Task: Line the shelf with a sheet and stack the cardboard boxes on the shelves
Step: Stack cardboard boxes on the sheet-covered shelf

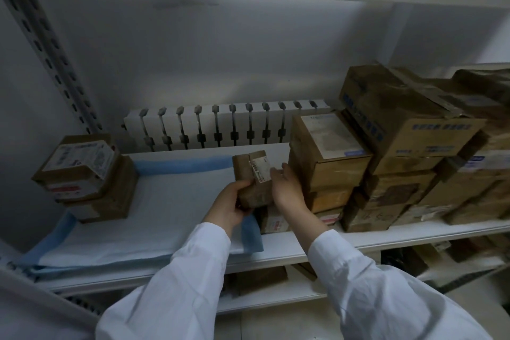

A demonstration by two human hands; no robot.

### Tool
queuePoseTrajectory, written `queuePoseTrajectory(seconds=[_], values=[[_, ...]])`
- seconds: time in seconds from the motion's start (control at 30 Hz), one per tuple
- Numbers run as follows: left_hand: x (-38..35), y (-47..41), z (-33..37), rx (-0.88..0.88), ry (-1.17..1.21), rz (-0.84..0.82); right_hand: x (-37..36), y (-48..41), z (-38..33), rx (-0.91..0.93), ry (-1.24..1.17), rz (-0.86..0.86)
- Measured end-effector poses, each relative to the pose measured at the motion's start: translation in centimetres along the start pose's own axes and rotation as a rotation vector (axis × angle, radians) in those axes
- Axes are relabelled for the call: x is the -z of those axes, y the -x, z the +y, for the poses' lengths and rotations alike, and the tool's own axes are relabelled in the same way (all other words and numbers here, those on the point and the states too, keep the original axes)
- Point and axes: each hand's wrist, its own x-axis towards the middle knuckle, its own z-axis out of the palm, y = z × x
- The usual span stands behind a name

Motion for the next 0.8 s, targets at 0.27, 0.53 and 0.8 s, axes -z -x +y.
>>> queuePoseTrajectory(seconds=[0.27, 0.53, 0.8], values=[[0.1, 0.2, 0.4, 0.02, 0.174, -0.124, -0.9, -2.9, 2.5, -0.347, 0.097, -0.047], [0.6, 0.5, 0.8, -0.004, 0.188, -0.182, 0.0, -0.8, 1.0, -0.163, 0.03, -0.057], [3.4, 1.2, 3.4, -0.123, 0.263, -0.189, -1.5, 0.4, -1.7, 0.14, -0.007, -0.047]])
